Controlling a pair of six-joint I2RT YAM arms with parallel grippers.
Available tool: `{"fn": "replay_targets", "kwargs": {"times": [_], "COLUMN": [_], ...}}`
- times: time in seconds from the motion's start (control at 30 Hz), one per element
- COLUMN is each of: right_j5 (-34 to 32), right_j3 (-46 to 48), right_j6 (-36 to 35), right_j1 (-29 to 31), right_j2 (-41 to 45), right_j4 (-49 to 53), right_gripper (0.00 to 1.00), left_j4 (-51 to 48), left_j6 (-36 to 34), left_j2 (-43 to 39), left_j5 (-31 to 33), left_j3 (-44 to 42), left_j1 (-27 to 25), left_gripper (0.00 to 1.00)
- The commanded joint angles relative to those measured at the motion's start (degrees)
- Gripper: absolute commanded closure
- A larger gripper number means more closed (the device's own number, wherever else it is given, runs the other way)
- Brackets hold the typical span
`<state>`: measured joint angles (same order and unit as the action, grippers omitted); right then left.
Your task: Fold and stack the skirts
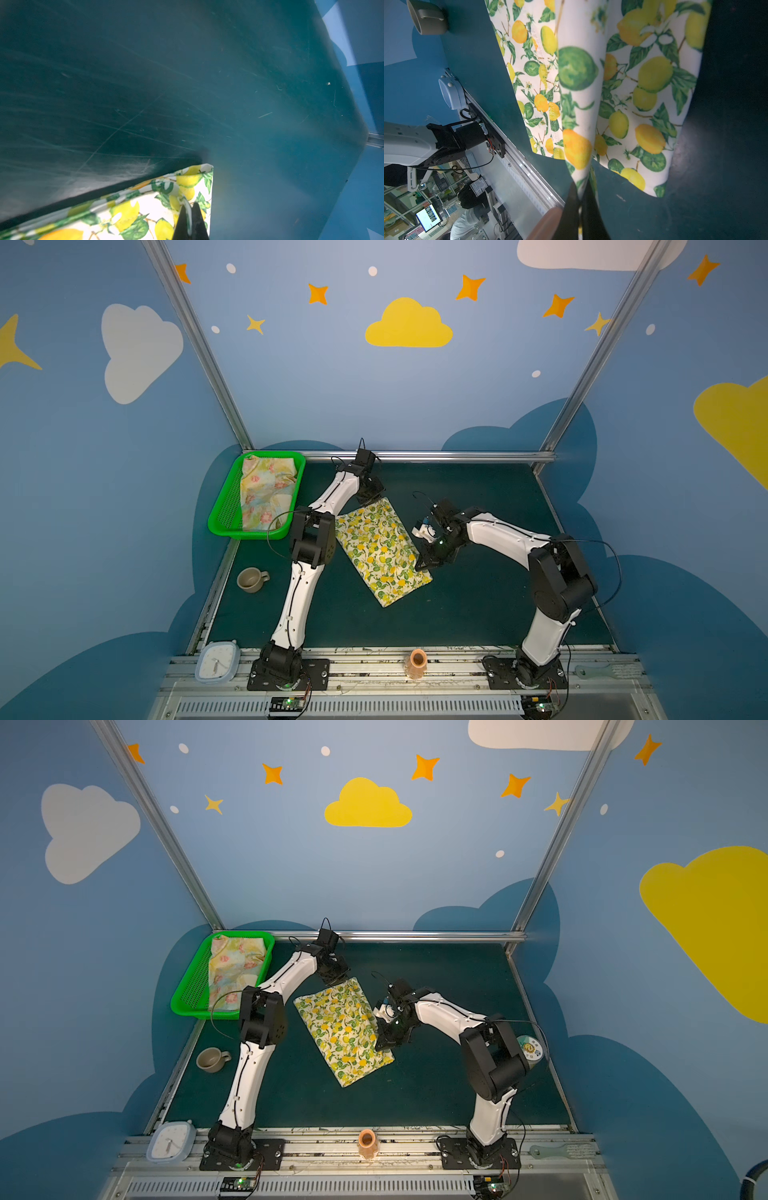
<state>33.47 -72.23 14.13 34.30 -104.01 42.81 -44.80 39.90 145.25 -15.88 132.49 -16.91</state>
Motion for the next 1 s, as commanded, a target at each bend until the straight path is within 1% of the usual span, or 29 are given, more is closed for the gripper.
{"fn": "replay_targets", "kwargs": {"times": [0.0, 0.83, 0.97], "right_j5": [-0.15, -3.72, -4.15], "right_j3": [-1.02, -2.34, -2.66], "right_j6": [-1.01, -0.34, -0.17], "right_j1": [-0.03, -0.44, -0.55], "right_j2": [-1.27, -5.14, -5.80], "right_j4": [3.86, 4.21, 4.15], "right_gripper": [1.00, 1.00, 0.98], "left_j4": [0.58, 2.51, 2.70], "left_j6": [0.17, 0.52, 0.53], "left_j2": [0.21, 2.21, 2.58], "left_j5": [1.21, -1.17, -1.61], "left_j3": [1.55, 1.71, 1.72], "left_j1": [0.65, -0.08, -0.14], "left_gripper": [0.96, 0.96, 0.96]}}
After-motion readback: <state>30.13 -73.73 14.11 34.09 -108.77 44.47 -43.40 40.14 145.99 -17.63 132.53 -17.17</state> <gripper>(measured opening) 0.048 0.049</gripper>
